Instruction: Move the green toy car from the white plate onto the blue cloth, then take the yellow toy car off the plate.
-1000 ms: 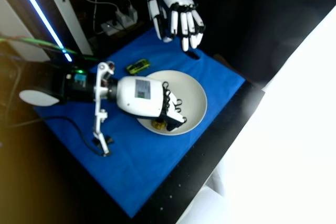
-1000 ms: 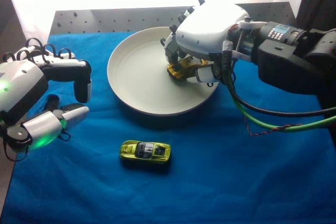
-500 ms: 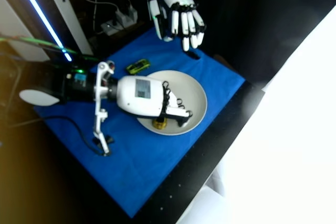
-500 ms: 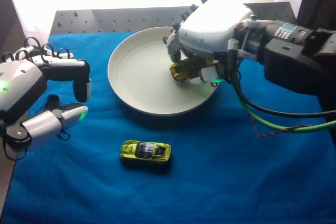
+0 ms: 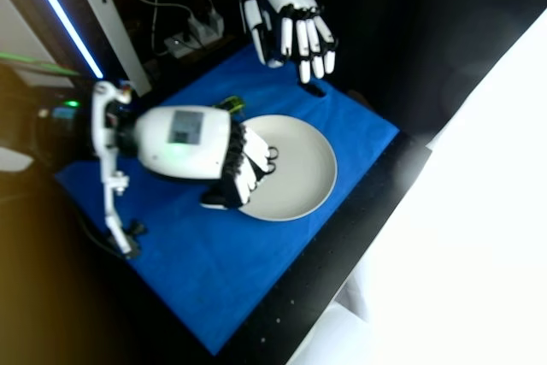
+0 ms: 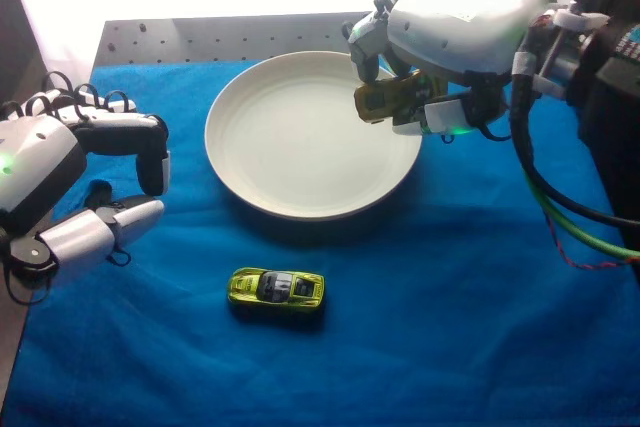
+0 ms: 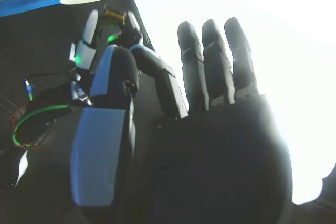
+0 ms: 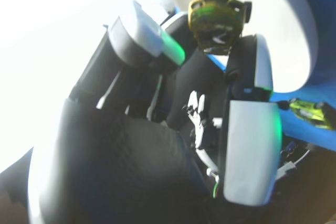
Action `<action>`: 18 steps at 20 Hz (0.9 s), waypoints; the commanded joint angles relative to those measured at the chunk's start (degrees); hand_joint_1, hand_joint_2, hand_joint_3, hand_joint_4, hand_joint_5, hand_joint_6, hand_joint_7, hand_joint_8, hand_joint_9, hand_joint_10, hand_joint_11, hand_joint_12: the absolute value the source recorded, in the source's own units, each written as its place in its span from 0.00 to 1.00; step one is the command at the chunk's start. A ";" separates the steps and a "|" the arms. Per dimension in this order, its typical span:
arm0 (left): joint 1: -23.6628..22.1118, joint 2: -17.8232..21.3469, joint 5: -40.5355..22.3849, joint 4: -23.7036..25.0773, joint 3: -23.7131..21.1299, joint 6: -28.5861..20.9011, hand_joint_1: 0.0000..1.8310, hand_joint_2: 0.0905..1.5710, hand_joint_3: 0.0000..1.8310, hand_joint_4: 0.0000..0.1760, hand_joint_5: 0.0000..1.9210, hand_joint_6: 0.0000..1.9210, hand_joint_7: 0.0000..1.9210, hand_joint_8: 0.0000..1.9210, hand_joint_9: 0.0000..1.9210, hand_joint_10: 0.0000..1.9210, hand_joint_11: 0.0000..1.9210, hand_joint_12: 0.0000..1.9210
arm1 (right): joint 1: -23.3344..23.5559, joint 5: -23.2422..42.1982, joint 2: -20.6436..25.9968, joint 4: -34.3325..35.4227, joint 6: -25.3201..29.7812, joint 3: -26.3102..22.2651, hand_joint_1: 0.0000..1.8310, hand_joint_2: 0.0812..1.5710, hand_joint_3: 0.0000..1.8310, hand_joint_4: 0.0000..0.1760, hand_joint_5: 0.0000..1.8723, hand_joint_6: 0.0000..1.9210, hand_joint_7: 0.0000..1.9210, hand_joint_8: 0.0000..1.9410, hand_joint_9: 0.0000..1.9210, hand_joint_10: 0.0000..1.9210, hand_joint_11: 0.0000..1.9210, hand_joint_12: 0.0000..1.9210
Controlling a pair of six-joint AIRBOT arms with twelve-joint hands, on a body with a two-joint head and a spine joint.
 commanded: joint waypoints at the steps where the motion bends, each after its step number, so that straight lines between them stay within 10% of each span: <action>1: -0.32 0.23 -6.93 1.02 -0.14 -0.03 0.44 0.82 0.00 1.00 0.32 0.79 0.26 0.00 0.19 0.00 0.00 0.35 | 1.07 8.19 0.37 -0.64 -0.36 -0.50 0.63 0.72 0.00 0.00 0.49 0.58 0.60 1.00 0.70 1.00 0.75 1.00; 6: -0.03 0.49 -7.26 0.93 -0.41 -0.03 0.44 0.82 0.00 1.00 0.31 0.80 0.27 0.00 0.18 0.00 0.00 0.36 | 0.82 13.11 7.10 -3.80 -0.36 -8.12 0.63 0.70 0.00 0.00 0.51 0.55 0.66 1.00 0.75 1.00 0.81 1.00; 11: 0.74 0.74 -8.15 0.51 -0.81 -0.03 0.44 0.82 0.00 1.00 0.31 0.80 0.28 0.00 0.19 0.00 0.00 0.34 | -2.78 15.92 13.14 -7.42 -0.36 -14.40 0.69 0.70 0.00 0.00 0.50 0.46 0.53 0.63 0.49 0.80 0.41 1.00; 17: 1.84 0.84 -9.09 -0.27 -1.24 -0.04 0.44 0.82 0.00 1.00 0.32 0.79 0.28 0.00 0.19 0.00 0.00 0.41 | -9.53 16.52 19.79 -8.36 -0.36 -20.61 0.71 0.67 0.00 0.00 0.63 0.23 0.56 0.60 0.61 0.77 0.57 0.93; 18: 1.91 0.84 -9.15 -0.34 -1.28 -0.04 0.37 0.77 0.00 0.84 0.28 0.39 0.27 0.00 0.18 0.00 0.00 0.38 | -10.66 16.50 20.81 -8.65 -0.34 -21.75 0.70 0.68 0.00 0.00 0.60 0.28 0.54 0.63 0.55 0.81 0.51 0.96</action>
